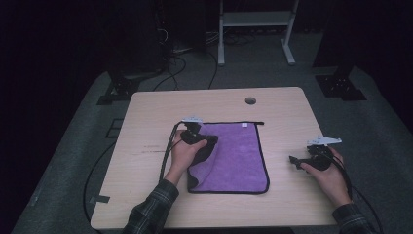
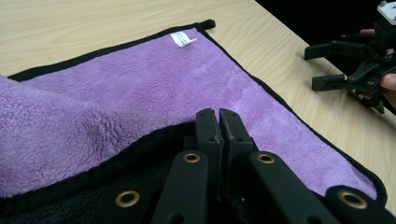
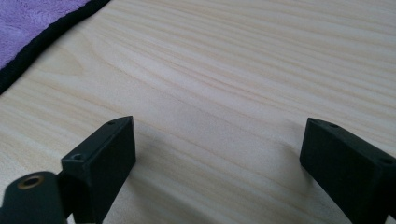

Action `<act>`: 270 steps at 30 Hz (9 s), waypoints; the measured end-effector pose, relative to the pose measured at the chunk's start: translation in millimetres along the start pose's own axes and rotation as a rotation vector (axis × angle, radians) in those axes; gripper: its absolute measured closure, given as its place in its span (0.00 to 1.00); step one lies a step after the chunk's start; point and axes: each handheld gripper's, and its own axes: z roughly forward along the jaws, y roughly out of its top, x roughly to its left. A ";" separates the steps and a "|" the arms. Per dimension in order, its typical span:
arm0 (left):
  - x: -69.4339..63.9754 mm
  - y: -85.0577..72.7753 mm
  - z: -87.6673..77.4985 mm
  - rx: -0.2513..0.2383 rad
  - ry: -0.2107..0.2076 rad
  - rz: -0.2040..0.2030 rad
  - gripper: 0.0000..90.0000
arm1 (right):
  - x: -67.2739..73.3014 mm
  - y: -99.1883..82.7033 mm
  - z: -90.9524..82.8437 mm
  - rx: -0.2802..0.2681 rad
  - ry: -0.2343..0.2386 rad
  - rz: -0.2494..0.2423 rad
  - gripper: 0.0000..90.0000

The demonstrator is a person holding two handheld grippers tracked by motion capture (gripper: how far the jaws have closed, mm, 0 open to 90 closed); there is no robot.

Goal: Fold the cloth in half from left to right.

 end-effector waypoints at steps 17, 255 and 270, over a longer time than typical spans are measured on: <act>-14.5 15.5 31.9 0.002 -0.065 0.019 0.97 | 0.0 0.0 0.0 0.000 0.000 0.000 0.11; 24.7 -92.8 -75.4 0.162 0.302 0.274 0.00 | 43.0 137.3 104.4 -0.063 0.070 0.010 0.74; 24.6 -92.7 -75.6 0.166 0.301 0.274 0.00 | 66.3 121.6 62.4 -0.098 0.154 -0.069 0.64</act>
